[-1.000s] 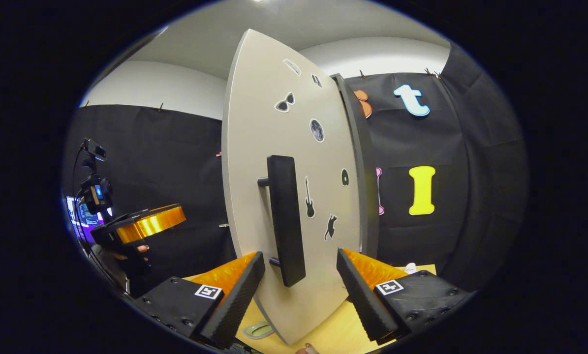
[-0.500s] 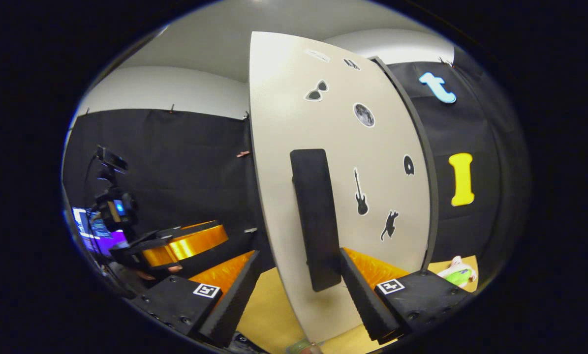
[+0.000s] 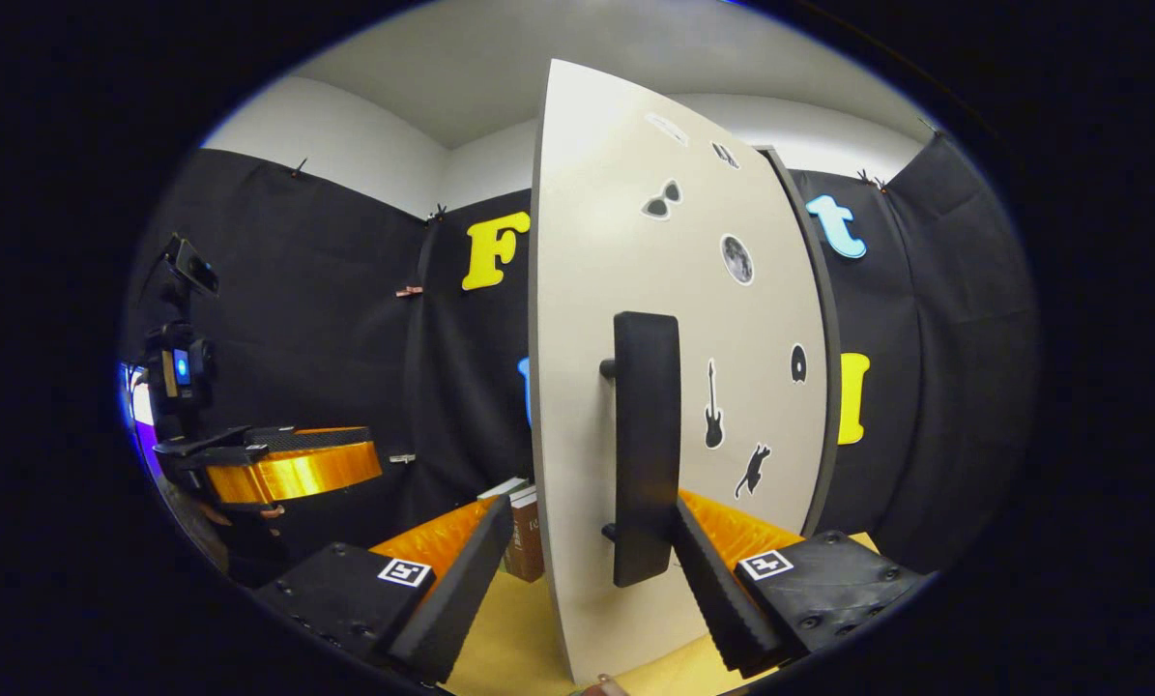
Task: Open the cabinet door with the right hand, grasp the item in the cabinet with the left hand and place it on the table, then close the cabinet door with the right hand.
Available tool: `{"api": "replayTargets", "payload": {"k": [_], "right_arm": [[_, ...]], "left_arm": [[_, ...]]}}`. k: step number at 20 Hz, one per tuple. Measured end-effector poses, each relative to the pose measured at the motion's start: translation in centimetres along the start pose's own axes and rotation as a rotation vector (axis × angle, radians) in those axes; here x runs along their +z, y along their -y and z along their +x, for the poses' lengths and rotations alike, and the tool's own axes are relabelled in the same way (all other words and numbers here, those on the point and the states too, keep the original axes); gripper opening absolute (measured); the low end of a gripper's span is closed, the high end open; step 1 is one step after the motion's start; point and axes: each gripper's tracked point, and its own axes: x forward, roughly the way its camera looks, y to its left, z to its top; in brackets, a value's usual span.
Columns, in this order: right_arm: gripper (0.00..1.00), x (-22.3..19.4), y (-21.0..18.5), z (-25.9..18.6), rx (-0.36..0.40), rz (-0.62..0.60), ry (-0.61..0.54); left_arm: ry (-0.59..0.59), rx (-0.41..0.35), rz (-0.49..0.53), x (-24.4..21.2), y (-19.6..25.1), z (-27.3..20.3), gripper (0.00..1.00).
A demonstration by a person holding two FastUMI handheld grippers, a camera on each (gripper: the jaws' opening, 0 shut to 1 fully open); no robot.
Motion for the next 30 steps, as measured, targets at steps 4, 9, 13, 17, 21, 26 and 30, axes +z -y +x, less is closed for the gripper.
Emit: {"api": "replayTargets", "payload": {"k": [4,9,13,17,21,26,30], "right_arm": [[0.99,-0.6,0.2,0.2,-0.037,0.008,-0.017],[0.97,-0.4,5.9,-4.8,-0.238,-0.065,-0.025],[0.97,1.3,11.4,-7.2,-0.441,-0.084,0.010],[0.97,3.4,12.4,-8.3,-0.448,-0.057,0.094],[0.98,3.9,13.3,-8.9,-0.427,-0.093,0.096],[0.97,3.9,13.5,-9.3,-0.387,-0.112,0.086],[0.97,3.6,13.5,-9.2,-0.370,-0.107,0.068]], "left_arm": [[-0.022,-0.019,0.041,-0.5,-0.3,-0.3,0.96],[0.002,-0.002,-0.034,0.0,1.1,1.0,0.95],[0.005,0.073,-0.087,-0.5,1.4,3.0,0.96],[0.000,0.153,-0.057,-0.1,2.2,4.2,0.95],[0.033,0.240,-0.121,0.2,2.7,4.6,0.95],[0.018,0.294,-0.056,0.5,2.7,4.8,0.95],[0.019,0.295,-0.071,0.3,2.9,5.0,0.95]]}}
